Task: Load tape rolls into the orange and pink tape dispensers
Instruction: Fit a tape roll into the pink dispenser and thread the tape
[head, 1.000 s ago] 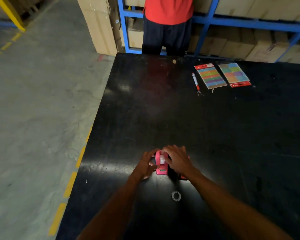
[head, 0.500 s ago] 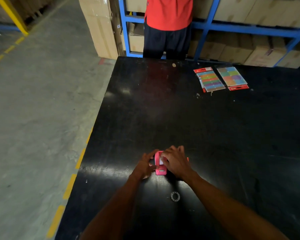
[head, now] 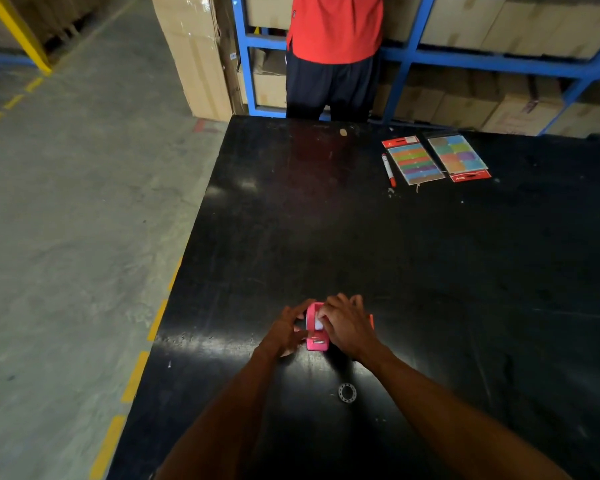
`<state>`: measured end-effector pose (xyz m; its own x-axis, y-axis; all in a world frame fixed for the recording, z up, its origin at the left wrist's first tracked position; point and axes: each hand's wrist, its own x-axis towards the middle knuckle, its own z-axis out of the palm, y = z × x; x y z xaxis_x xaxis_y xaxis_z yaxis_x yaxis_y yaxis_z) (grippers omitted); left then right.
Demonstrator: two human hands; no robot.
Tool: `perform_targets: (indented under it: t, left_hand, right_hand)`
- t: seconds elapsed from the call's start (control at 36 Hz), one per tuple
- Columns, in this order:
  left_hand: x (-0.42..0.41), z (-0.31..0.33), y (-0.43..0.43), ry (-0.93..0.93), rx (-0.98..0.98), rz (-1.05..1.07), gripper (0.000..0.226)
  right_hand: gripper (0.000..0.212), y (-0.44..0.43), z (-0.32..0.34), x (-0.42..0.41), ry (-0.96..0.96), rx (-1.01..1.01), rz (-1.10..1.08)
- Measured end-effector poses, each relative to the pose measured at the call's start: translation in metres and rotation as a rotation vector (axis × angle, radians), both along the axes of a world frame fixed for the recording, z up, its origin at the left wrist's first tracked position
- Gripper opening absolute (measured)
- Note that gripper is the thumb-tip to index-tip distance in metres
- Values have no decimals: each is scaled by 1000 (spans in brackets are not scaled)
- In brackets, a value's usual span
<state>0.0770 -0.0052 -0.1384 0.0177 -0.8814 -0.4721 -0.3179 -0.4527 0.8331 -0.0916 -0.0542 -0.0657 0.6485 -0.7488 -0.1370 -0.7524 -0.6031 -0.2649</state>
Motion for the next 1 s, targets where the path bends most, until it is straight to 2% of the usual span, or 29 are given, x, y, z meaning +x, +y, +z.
perform_targets:
  t: [0.11, 0.22, 0.36, 0.53, 0.72, 0.83, 1.0]
  left_hand:
    - [-1, -2, -1, -6, 11, -3, 72]
    - [1, -9, 0, -6, 29, -7, 74]
    - [-2, 2, 2, 8, -7, 2, 75]
    - [-3, 8, 3, -46, -31, -26, 75]
    - [-4, 14, 5, -14, -24, -17, 76]
    - [-5, 19, 5, -39, -7, -26, 76]
    - [-7, 22, 6, 32, -1, 11, 77]
  right_hand:
    - [33, 4, -1, -3, 14, -13, 7]
    - [35, 16, 2, -5, -5, -40, 62]
    - [17, 34, -2, -15, 2, -26, 70]
    - [20, 53, -8, -15, 12, -4, 65]
    - [23, 60, -20, -9, -2, 3, 26]
    - [11, 63, -22, -6, -35, -20, -25]
    - [15, 62, -28, 2, 44, 24, -79]
